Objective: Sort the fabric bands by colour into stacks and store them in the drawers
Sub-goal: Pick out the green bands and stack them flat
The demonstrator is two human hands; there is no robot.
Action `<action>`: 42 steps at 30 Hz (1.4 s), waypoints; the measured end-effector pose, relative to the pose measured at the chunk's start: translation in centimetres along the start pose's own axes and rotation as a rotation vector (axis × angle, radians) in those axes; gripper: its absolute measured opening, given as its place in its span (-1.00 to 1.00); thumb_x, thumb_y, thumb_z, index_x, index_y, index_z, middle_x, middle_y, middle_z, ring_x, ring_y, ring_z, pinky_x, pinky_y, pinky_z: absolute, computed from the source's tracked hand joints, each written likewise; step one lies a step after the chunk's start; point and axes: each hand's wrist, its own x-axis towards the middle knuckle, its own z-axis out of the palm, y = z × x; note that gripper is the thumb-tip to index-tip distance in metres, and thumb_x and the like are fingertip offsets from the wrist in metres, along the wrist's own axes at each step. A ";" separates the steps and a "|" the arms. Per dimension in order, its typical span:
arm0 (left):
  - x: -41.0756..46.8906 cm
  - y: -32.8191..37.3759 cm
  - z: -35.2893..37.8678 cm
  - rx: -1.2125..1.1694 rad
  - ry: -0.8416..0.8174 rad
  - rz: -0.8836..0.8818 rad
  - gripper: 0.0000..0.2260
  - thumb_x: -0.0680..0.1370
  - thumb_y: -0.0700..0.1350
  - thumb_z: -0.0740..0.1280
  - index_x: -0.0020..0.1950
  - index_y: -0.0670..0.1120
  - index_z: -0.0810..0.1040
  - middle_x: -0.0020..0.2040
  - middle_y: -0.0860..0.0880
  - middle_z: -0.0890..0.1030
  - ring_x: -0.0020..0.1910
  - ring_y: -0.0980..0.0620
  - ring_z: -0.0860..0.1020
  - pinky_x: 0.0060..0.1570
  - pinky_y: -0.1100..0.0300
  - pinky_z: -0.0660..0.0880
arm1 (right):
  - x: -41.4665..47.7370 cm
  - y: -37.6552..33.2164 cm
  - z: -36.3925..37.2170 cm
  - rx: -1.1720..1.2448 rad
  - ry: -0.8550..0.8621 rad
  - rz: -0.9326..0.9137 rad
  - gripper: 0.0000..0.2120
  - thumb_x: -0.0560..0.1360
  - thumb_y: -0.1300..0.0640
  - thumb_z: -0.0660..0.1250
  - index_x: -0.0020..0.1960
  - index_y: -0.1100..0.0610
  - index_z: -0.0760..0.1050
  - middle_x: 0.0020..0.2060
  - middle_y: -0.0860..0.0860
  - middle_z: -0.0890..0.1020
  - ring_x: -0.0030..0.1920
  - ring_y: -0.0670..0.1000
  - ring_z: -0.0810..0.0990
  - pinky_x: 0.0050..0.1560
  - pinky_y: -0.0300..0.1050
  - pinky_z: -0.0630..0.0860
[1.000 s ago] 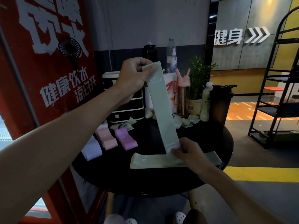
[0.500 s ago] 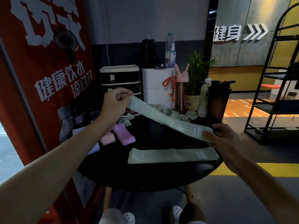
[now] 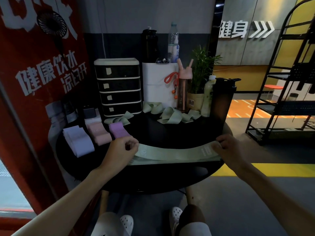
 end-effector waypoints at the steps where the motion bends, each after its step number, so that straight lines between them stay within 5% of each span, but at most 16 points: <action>1: -0.1 -0.2 0.1 0.007 0.002 0.010 -0.86 0.52 -0.22 0.42 -0.17 0.02 0.64 -0.25 0.07 0.65 -0.22 0.20 0.58 -0.19 0.44 0.43 | 0.1 0.4 0.0 -0.013 -0.011 -0.007 -0.74 0.46 0.30 0.41 -0.17 -0.03 0.44 -0.35 0.10 0.50 -0.29 0.10 0.48 -0.30 -0.05 0.39; 12: -0.9 -1.4 0.3 0.092 -0.050 0.025 -0.85 0.51 -0.20 0.43 -0.16 0.06 0.63 -0.24 0.07 0.63 -0.16 0.14 0.57 -0.21 0.43 0.41 | 0.4 2.5 0.2 -0.200 -0.094 -0.081 -0.79 0.49 0.22 0.40 -0.16 -0.05 0.44 -0.41 0.02 0.46 -0.34 0.08 0.44 -0.33 -0.04 0.37; 16: -0.8 -2.0 0.1 0.187 -0.113 0.077 -0.83 0.51 -0.17 0.41 -0.14 0.12 0.58 -0.10 0.13 0.51 -0.08 0.18 0.51 -0.08 0.40 0.35 | 0.4 2.7 -0.4 -0.246 -0.138 -0.111 -0.85 0.48 0.08 0.41 -0.09 -0.14 0.48 -0.12 0.03 0.49 -0.15 0.06 0.51 -0.20 -0.11 0.44; 19: -0.7 -2.9 0.0 0.202 -0.222 0.094 -0.89 0.51 -0.07 0.42 -0.01 0.10 0.57 0.05 0.18 0.39 0.09 0.25 0.40 0.11 0.45 0.26 | 0.3 1.9 -1.1 -0.245 -0.267 -0.087 -0.73 0.46 0.15 0.46 0.13 -0.01 0.53 0.12 -0.03 0.43 0.10 -0.02 0.45 0.05 -0.12 0.45; 22: -0.3 -3.5 -0.8 0.226 -0.427 0.109 -0.68 0.37 0.29 0.40 0.08 0.29 0.50 0.20 0.30 0.43 0.25 0.28 0.38 0.27 0.33 0.29 | 0.2 1.3 -1.9 -0.239 -0.459 -0.057 -0.67 0.44 0.31 0.46 0.16 0.09 0.53 0.17 0.00 0.45 0.15 -0.01 0.46 -0.04 -0.32 0.47; 25: 0.5 -3.4 -1.8 0.208 -0.522 0.138 -0.65 0.40 0.19 0.50 0.14 0.29 0.51 0.20 0.26 0.53 0.24 0.28 0.45 0.32 0.20 0.40 | 0.4 1.0 -2.5 -0.333 -0.555 -0.116 -0.68 0.45 0.34 0.43 0.16 0.11 0.51 0.10 0.00 0.46 0.07 -0.04 0.47 -0.12 -0.40 0.48; 32: 1.5 -3.9 -2.0 0.224 -0.513 0.157 -0.63 0.45 0.06 0.52 0.24 0.18 0.58 0.19 0.23 0.55 0.22 0.31 0.48 0.31 0.23 0.40 | 1.0 1.9 -2.3 -0.464 -0.536 -0.209 -0.58 0.48 0.20 0.43 0.07 -0.28 0.40 0.13 0.00 0.48 0.10 0.04 0.46 0.07 0.07 0.51; 42: 0.9 -4.2 -1.7 0.243 -0.460 0.201 -0.63 0.45 0.15 0.48 0.24 0.17 0.58 0.30 0.20 0.36 0.33 0.30 0.34 0.36 0.30 0.29 | 0.7 1.5 -1.8 -0.414 -0.451 -0.272 -0.67 0.41 0.25 0.50 0.11 0.00 0.55 0.12 -0.01 0.49 0.13 0.01 0.47 0.09 -0.05 0.49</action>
